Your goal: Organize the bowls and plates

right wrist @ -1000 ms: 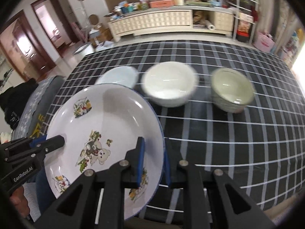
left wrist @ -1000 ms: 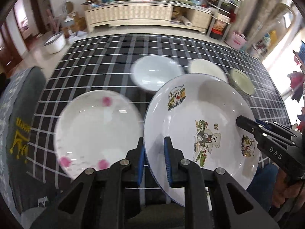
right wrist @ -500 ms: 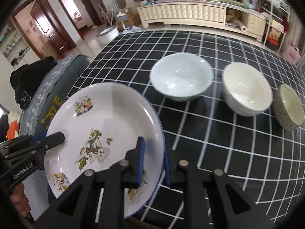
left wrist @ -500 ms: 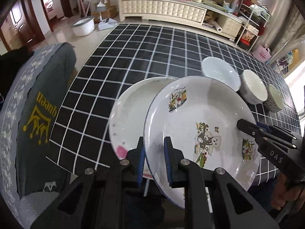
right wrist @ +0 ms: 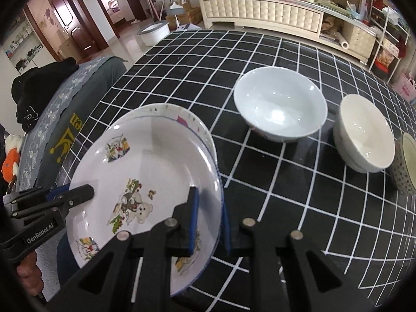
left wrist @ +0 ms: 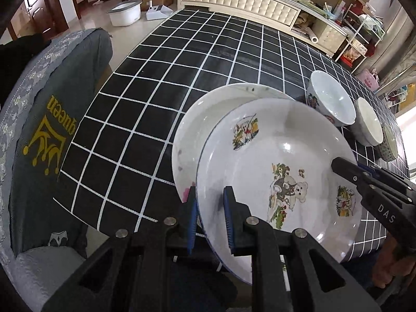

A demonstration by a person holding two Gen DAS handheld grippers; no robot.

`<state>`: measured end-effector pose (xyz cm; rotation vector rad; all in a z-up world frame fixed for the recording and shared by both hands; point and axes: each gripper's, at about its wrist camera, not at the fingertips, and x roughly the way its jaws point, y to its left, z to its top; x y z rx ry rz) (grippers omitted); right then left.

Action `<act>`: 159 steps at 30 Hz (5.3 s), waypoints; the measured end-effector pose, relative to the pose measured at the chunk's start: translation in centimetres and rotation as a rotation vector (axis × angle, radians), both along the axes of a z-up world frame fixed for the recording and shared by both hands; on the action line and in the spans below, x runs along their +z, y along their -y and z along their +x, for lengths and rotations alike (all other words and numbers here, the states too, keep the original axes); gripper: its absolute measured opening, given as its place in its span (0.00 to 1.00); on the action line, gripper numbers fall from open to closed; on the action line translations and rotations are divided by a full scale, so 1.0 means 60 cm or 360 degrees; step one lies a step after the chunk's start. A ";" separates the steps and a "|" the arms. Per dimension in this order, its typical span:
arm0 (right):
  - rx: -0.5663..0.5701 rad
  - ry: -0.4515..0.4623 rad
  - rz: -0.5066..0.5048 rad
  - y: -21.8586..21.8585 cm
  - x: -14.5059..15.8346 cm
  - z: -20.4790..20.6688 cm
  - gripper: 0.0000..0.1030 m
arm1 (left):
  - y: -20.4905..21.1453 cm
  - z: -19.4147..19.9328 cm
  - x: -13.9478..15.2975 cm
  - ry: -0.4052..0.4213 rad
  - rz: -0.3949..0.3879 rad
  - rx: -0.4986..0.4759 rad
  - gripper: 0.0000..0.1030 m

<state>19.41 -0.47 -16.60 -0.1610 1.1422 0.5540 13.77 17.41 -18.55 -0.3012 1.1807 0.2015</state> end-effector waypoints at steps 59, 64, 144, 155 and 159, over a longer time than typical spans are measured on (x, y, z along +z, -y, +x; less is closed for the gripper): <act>-0.0088 0.0236 0.0057 0.091 0.139 0.005 0.63 | 0.110 0.030 0.160 0.0347 0.0091 -0.0276 0.58; -0.0096 0.0281 0.0090 0.108 0.170 0.020 0.64 | 0.135 0.053 0.190 0.0398 0.0104 -0.0360 0.58; -0.0065 0.0106 -0.0031 0.123 0.113 0.118 0.11 | 0.194 0.205 0.123 0.0042 -0.0080 -0.0433 0.08; -0.0135 -0.0014 0.0008 0.170 0.065 0.057 0.10 | 0.240 0.137 0.081 -0.0034 -0.0094 -0.0482 0.08; -0.0160 -0.0087 0.0019 0.180 0.030 0.039 0.10 | 0.245 0.117 0.045 -0.0096 -0.0114 -0.0478 0.08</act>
